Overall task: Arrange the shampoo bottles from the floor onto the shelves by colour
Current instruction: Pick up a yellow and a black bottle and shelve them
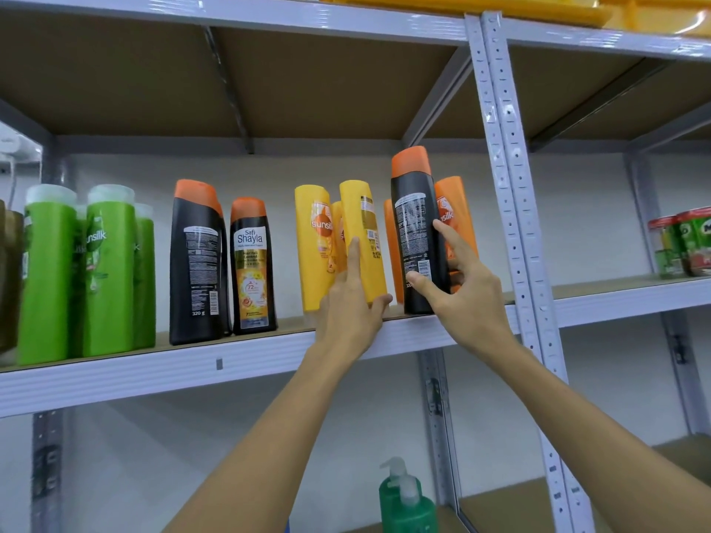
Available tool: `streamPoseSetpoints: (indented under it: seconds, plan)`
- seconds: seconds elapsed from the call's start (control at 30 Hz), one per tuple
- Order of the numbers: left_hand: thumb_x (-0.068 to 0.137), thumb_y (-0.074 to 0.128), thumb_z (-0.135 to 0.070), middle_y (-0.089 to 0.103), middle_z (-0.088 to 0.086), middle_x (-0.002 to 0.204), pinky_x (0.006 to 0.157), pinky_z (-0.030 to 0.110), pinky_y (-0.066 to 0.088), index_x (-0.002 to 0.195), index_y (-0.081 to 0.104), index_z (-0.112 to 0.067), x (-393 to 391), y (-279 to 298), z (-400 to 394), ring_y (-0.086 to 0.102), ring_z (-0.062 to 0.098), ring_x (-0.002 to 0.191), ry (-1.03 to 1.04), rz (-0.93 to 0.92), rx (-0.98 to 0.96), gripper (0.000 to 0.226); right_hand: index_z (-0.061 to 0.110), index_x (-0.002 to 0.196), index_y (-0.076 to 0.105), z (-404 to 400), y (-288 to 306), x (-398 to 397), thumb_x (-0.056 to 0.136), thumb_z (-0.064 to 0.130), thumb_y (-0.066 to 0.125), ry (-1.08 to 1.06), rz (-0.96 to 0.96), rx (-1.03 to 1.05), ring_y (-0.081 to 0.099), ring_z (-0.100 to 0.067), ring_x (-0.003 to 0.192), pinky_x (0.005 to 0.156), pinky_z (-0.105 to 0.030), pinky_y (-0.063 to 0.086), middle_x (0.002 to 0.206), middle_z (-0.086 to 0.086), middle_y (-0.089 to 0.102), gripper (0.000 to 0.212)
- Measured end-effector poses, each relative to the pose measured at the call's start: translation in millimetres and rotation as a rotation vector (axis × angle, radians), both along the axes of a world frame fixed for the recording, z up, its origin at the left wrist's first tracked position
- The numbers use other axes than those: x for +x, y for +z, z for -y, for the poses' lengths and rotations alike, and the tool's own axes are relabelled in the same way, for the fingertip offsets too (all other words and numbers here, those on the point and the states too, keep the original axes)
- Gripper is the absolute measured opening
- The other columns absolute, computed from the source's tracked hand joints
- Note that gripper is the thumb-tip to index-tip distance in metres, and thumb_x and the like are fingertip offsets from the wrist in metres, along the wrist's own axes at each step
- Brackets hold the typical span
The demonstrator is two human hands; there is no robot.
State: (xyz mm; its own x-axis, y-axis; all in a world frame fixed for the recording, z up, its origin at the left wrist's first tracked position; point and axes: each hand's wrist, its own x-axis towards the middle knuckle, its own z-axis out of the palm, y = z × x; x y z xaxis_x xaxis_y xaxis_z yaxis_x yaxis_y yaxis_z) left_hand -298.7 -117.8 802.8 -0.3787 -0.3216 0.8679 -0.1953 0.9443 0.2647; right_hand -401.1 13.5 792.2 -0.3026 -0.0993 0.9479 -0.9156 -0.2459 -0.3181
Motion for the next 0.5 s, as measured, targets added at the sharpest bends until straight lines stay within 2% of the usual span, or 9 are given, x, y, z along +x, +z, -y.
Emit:
streamPoseSetpoints:
  seconds: [0.1, 0.17, 0.3, 0.37, 0.43, 0.5]
  plan:
    - [0.097, 0.061, -0.043, 0.052, 0.004, 0.139, 0.087, 0.034, 0.044, 0.158, -0.012, -0.03, 0.6, -2.6, 2.6, 0.056, 0.024, 0.118, 0.031, 0.03, -0.028, 0.096, 0.041, 0.15, 0.039, 1.8, -2.3, 0.6, 0.087, 0.034, 0.077, -0.003, -0.004, 0.001, 0.058, 0.018, 0.097, 0.072, -0.004, 0.05, 0.11, 0.033, 0.052, 0.074]
    - [0.097, 0.06, -0.044, 0.057, 0.004, 0.133, 0.08, 0.031, 0.041, 0.159, -0.007, -0.029, 4.3, -7.4, 4.7, 0.059, 0.024, 0.111, 0.045, 0.034, -0.086, 0.093, 0.044, 0.149, 0.038, 2.8, -3.8, 3.0, 0.087, 0.038, 0.077, -0.021, -0.008, 0.004, 0.06, 0.013, 0.098, 0.076, -0.008, 0.053, 0.111, 0.034, 0.052, 0.074]
    - [0.095, 0.063, -0.044, 0.065, 0.005, 0.128, 0.091, 0.043, 0.052, 0.16, 0.014, -0.029, 15.4, -16.6, 16.7, 0.065, 0.024, 0.102, -0.036, -0.016, -0.103, 0.083, 0.045, 0.148, 0.04, 7.2, -5.0, 13.5, 0.086, 0.037, 0.078, -0.019, -0.009, -0.006, 0.06, 0.008, 0.103, 0.085, -0.017, 0.056, 0.112, 0.033, 0.056, 0.074]
    - [0.094, 0.066, -0.038, 0.066, 0.003, 0.129, 0.095, 0.037, 0.053, 0.156, 0.029, -0.028, 26.4, -21.0, 25.1, 0.07, 0.017, 0.096, -0.116, -0.074, -0.092, 0.073, 0.043, 0.148, 0.039, 11.2, -4.6, 21.6, 0.087, 0.036, 0.078, -0.005, -0.021, -0.01, 0.06, 0.004, 0.107, 0.089, -0.022, 0.057, 0.118, 0.03, 0.056, 0.072]
    - [0.093, 0.07, -0.028, 0.07, 0.003, 0.124, 0.092, 0.032, 0.057, 0.151, 0.042, -0.024, 42.5, -26.2, 32.8, 0.072, 0.01, 0.091, -0.198, -0.136, -0.099, 0.064, 0.042, 0.149, 0.038, 16.3, -3.6, 31.3, 0.088, 0.036, 0.076, 0.008, -0.031, -0.008, 0.06, -0.003, 0.113, 0.092, -0.029, 0.058, 0.129, 0.02, 0.057, 0.071]
    - [0.092, 0.071, -0.022, 0.073, 0.002, 0.117, 0.089, 0.03, 0.058, 0.145, 0.052, -0.019, 61.2, -31.3, 41.4, 0.072, 0.008, 0.09, -0.233, -0.176, -0.12, 0.057, 0.04, 0.149, 0.039, 22.6, -2.0, 41.9, 0.089, 0.036, 0.076, 0.021, -0.041, -0.009, 0.059, -0.006, 0.116, 0.093, -0.029, 0.057, 0.137, 0.012, 0.057, 0.071]
